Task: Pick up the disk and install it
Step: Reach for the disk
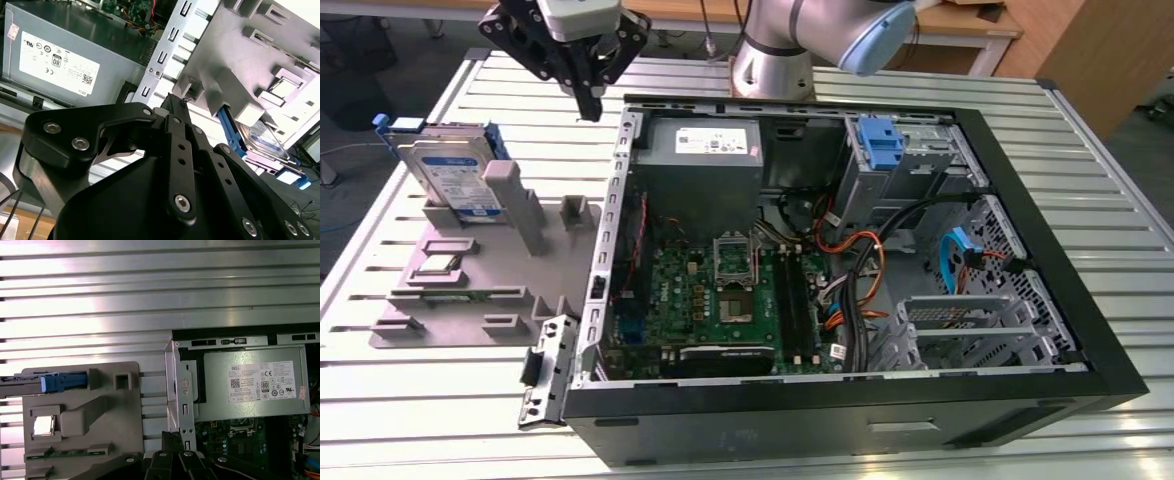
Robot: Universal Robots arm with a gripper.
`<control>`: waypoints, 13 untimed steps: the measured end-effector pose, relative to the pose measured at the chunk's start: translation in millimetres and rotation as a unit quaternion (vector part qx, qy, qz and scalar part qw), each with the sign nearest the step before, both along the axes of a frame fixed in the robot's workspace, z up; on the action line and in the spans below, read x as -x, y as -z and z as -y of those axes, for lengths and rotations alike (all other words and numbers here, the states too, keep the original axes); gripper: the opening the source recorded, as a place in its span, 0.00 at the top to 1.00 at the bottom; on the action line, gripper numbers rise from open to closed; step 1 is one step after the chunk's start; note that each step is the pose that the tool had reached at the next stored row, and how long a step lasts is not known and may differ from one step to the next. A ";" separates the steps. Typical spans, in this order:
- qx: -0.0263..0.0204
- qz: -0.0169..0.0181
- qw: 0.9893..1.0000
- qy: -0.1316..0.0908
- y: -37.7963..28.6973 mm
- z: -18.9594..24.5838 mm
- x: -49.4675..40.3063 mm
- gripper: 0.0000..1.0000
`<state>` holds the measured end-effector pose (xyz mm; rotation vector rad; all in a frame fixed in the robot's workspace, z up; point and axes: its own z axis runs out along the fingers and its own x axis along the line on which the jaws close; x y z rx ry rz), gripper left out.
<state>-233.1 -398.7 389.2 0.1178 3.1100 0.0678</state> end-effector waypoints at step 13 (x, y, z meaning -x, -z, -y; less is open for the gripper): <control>0.000 0.000 1.000 0.000 0.0 0.0 4.0 0.89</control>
